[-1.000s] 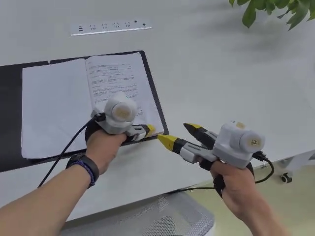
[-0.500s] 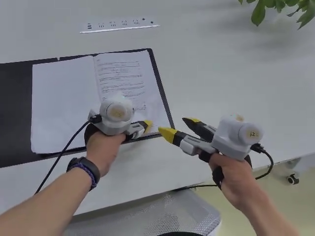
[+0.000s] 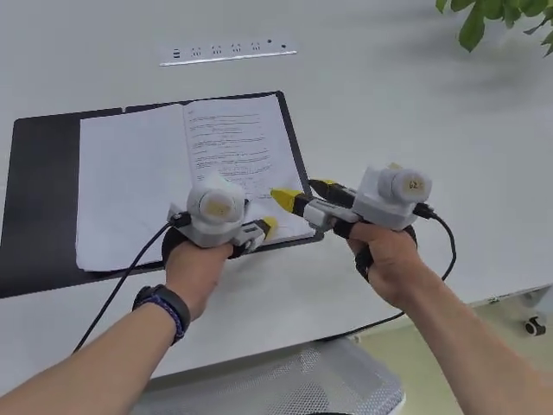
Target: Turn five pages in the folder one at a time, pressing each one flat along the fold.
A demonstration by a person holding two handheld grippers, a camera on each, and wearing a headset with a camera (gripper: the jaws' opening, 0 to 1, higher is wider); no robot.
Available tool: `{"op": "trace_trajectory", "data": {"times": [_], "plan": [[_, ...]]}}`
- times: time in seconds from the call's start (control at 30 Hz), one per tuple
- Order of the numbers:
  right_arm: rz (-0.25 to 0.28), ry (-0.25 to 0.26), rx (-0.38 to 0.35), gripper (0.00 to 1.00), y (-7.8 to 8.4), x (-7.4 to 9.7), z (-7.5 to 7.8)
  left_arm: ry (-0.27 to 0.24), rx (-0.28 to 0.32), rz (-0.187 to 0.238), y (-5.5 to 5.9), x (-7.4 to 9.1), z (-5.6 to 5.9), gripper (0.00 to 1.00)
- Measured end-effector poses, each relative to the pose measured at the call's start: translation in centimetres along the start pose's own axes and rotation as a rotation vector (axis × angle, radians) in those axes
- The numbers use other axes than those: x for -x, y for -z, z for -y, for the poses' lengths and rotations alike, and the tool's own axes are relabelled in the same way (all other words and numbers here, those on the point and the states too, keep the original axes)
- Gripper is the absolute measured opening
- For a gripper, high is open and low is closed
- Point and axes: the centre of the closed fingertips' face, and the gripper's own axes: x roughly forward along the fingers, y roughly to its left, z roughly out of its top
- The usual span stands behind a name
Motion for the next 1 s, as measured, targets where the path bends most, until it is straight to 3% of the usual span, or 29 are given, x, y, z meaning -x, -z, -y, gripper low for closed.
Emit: {"op": "trace_trajectory", "data": {"times": [0.23,0.4,0.57,0.8,1.0], "plan": [[0.003,-0.026,-0.076,0.53,0.4,-1.3,0.9,0.000,-0.010,-0.005,0.3,0.0,-0.2,0.37],[0.028,-0.053,-0.154,0.47,0.6,-1.5,0.7,0.005,-0.012,-0.009,0.5,0.0,-0.2,0.37],[0.036,-0.045,-0.171,0.43,1.1,-0.9,1.0,0.024,-0.004,-0.011,0.7,0.0,0.4,0.45],[0.073,-0.061,-0.220,0.27,1.1,0.0,0.8,0.034,0.007,-0.029,1.1,0.8,0.9,0.51],[0.082,-0.077,-0.224,0.07,1.1,0.3,0.4,0.016,0.012,-0.008,0.6,2.1,1.1,0.56]]}}
